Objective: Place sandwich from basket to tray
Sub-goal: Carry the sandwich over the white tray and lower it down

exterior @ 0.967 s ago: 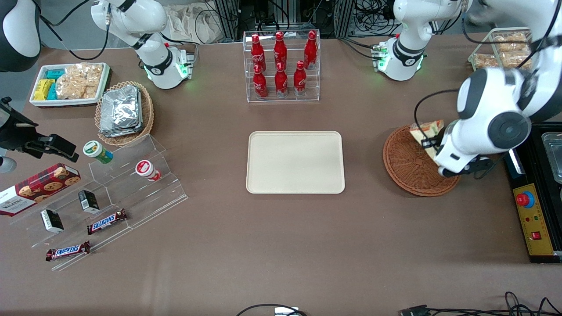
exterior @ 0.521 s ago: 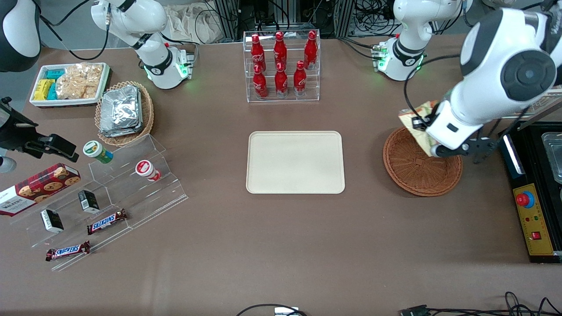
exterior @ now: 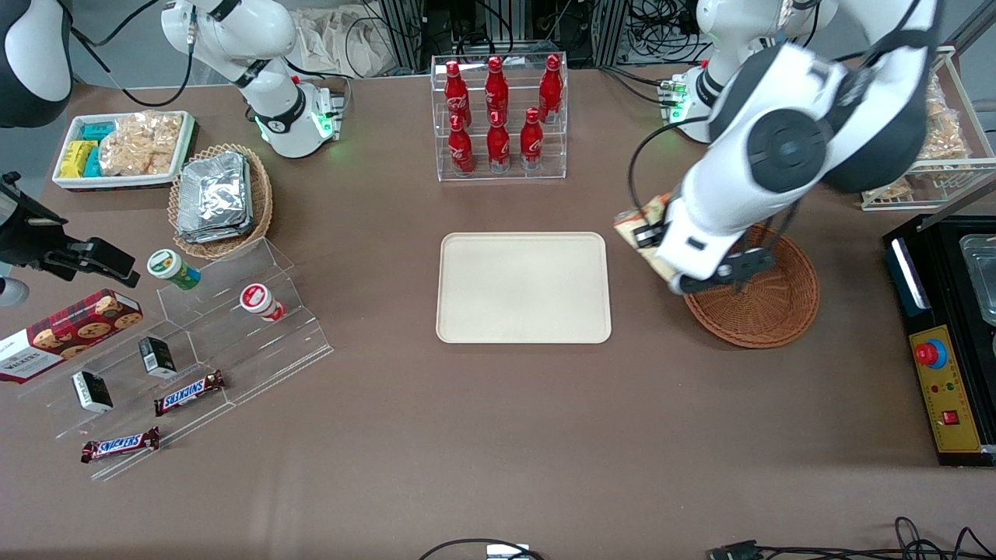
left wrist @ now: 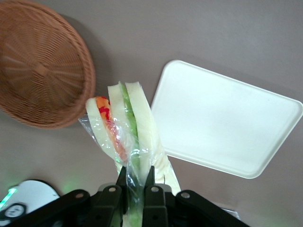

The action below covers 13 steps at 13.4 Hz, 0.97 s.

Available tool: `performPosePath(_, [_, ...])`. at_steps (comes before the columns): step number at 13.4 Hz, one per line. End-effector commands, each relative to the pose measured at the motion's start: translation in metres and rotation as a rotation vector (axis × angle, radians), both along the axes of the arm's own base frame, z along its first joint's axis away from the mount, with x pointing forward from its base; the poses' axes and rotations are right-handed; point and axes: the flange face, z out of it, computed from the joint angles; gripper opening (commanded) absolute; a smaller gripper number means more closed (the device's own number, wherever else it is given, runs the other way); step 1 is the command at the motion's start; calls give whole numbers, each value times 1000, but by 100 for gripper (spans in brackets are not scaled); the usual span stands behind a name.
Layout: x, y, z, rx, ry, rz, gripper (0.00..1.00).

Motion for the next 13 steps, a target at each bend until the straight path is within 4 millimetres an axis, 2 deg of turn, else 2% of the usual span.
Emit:
performPosePath(1, [0,-45,-23,1,-4,17,0])
performPosePath(3, [-5,-69,-53,19,9,-48,0])
performPosePath(5, [-21,-103,-82,57,-2,-213,0])
performPosePath(8, [-38,-136,-142,127,16,-443,0])
performPosePath(11, [-56,-140,-192,131,8,-649,0])
performPosePath(13, [-64,-138,-216,108,1,-698,0])
